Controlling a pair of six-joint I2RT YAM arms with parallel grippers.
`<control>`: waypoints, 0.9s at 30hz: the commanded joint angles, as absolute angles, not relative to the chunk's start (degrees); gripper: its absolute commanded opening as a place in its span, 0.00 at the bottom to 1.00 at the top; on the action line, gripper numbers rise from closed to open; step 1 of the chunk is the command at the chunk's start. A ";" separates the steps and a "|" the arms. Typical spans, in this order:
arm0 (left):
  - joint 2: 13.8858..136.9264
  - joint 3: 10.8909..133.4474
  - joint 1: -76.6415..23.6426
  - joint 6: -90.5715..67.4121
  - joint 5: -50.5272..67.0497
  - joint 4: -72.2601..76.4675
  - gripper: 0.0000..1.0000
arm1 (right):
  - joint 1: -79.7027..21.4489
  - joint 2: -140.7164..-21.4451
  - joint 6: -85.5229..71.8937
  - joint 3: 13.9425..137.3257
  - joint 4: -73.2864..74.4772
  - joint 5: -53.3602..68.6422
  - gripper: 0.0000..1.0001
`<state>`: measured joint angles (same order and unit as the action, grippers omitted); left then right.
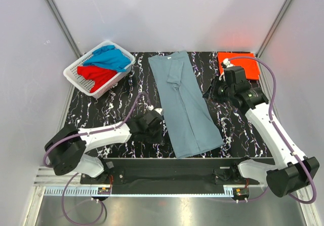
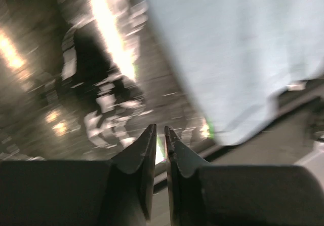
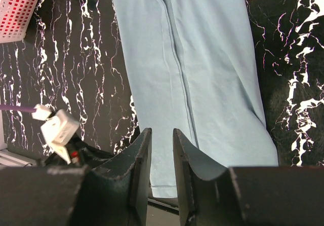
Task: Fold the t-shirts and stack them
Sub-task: Fold the tshirt
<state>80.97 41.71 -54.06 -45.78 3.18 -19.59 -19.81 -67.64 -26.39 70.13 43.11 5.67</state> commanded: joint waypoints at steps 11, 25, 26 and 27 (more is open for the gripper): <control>93.07 49.84 -61.52 -48.95 11.86 -4.57 0.14 | -19.25 -66.97 -25.66 71.02 41.48 5.89 0.30; 85.35 38.15 -58.72 -53.44 0.10 -20.12 0.15 | -18.46 -70.39 -25.75 68.30 38.76 7.47 0.30; 84.21 37.54 -58.28 -53.52 0.00 -21.17 0.15 | -18.46 -70.84 -26.10 67.07 38.50 7.47 0.30; 82.20 36.66 -57.31 -53.70 -2.18 -23.44 0.15 | -18.46 -71.27 -26.28 66.54 38.41 7.38 0.30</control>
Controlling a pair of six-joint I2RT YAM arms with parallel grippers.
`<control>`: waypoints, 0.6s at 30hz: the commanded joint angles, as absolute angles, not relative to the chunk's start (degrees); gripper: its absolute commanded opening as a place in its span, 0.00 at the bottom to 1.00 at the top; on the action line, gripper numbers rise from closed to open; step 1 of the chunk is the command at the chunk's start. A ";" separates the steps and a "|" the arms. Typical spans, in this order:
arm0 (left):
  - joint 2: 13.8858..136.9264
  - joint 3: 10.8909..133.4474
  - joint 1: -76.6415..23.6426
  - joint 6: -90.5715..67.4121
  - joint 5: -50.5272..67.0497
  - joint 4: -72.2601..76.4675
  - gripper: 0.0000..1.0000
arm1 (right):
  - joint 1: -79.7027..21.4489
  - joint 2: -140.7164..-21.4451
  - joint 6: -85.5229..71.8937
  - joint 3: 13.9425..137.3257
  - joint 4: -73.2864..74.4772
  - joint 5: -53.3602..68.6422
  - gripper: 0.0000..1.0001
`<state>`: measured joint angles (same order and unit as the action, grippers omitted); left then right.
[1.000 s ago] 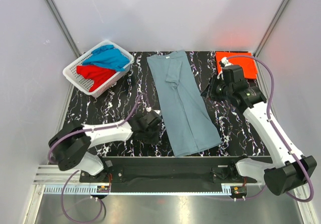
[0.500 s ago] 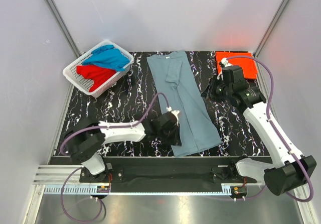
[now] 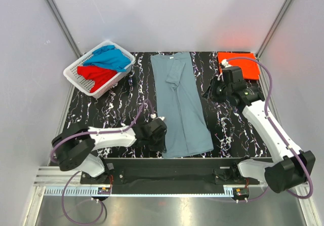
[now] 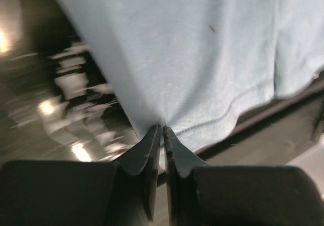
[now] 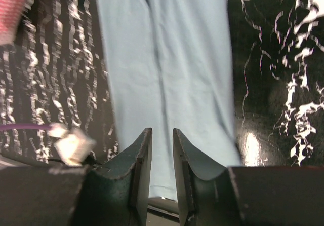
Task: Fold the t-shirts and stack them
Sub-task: Fold the tshirt
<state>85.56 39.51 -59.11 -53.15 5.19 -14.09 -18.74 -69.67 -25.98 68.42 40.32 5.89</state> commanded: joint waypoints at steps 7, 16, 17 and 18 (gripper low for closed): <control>71.91 38.84 -54.58 -50.46 -8.09 -29.53 0.27 | -18.20 -76.63 -27.68 62.41 34.99 8.52 0.31; 78.29 49.03 -61.08 -42.63 3.51 -14.16 0.41 | -13.45 -88.48 -27.42 60.99 29.10 13.88 0.36; 80.22 51.65 -61.87 -42.28 4.04 -13.63 0.42 | -12.84 -89.55 -26.99 61.34 28.57 14.41 0.36; 84.07 52.98 -63.62 -41.93 4.48 -13.28 0.43 | -11.61 -92.00 -26.72 61.52 27.69 15.28 0.37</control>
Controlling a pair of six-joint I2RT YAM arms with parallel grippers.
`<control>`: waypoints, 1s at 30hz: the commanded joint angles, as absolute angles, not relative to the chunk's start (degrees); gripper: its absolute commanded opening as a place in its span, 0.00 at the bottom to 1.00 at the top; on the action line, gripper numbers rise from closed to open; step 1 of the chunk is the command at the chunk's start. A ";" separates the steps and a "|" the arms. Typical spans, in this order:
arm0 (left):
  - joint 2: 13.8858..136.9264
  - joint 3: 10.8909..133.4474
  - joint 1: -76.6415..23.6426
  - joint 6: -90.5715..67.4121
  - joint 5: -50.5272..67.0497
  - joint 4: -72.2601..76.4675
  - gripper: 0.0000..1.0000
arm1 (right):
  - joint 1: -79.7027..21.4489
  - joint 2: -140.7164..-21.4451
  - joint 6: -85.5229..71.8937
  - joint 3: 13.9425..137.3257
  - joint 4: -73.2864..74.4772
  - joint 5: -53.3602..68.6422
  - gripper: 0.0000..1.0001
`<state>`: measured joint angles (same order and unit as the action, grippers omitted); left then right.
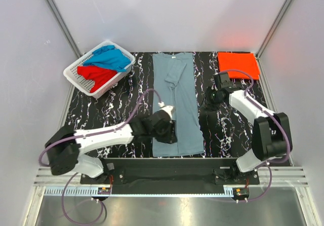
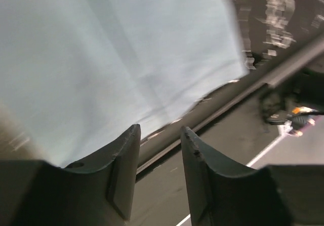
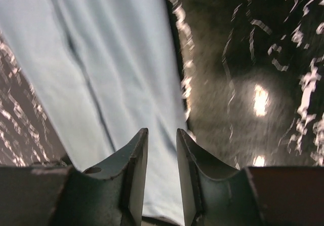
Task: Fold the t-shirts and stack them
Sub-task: Fold the tshirt
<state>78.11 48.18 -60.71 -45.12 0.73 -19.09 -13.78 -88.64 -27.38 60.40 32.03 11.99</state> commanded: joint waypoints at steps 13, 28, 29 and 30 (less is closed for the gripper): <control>98.17 61.00 -71.10 -40.60 2.65 -12.04 0.46 | -9.67 -106.69 -23.38 66.09 22.77 25.22 0.39; 98.88 49.22 -71.19 -47.46 -1.84 -15.90 0.42 | -8.61 -113.11 -20.48 71.89 25.75 20.30 0.00; 98.79 49.13 -71.19 -47.55 -2.19 -16.17 0.41 | -8.53 -113.03 -20.30 72.16 25.84 20.30 0.00; 98.44 49.13 -71.28 -47.81 -2.37 -16.61 0.42 | -8.53 -112.94 -20.56 72.16 25.93 20.65 0.00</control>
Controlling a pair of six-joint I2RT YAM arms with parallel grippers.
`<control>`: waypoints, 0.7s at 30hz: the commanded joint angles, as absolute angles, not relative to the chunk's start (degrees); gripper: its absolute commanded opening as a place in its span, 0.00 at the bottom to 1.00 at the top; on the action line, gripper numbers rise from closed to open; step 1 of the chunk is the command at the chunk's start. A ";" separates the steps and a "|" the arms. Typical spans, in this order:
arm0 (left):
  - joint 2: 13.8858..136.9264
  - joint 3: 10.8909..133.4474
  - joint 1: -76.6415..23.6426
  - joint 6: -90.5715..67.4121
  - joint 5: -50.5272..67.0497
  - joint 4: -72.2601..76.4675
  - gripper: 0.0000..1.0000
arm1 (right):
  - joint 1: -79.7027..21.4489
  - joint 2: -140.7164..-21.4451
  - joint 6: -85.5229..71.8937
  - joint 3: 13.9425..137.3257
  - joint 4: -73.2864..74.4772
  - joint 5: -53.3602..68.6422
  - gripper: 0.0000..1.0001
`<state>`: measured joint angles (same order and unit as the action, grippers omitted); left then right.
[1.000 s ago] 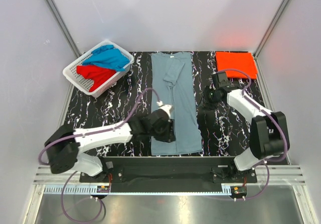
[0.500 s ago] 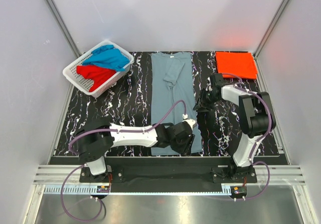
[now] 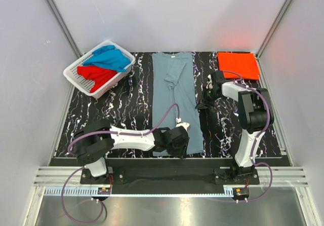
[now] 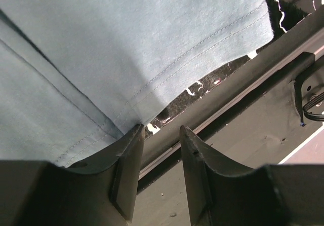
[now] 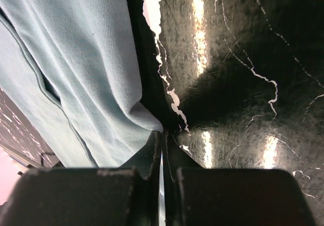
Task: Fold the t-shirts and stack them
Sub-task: Fold the tshirt
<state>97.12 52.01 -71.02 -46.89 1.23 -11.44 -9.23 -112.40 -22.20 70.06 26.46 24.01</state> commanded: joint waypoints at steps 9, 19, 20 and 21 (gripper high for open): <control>92.90 60.19 -73.47 -41.67 -4.92 -19.60 0.45 | -8.52 -109.34 -22.76 67.50 23.47 24.52 0.00; 100.71 67.76 -73.65 -37.09 -4.66 -10.12 0.38 | -8.53 -108.28 -22.85 66.88 23.29 25.66 0.01; 102.03 67.50 -73.74 -36.83 -4.31 -8.45 0.38 | -8.53 -108.11 -23.03 66.97 23.20 25.75 0.01; 102.65 67.41 -73.74 -36.74 -4.13 -7.92 0.37 | -8.61 -108.19 -23.03 66.97 23.12 25.75 0.01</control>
<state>99.37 67.07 -73.69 -38.76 -3.57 -12.29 -8.93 -110.87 -22.92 67.29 23.83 25.15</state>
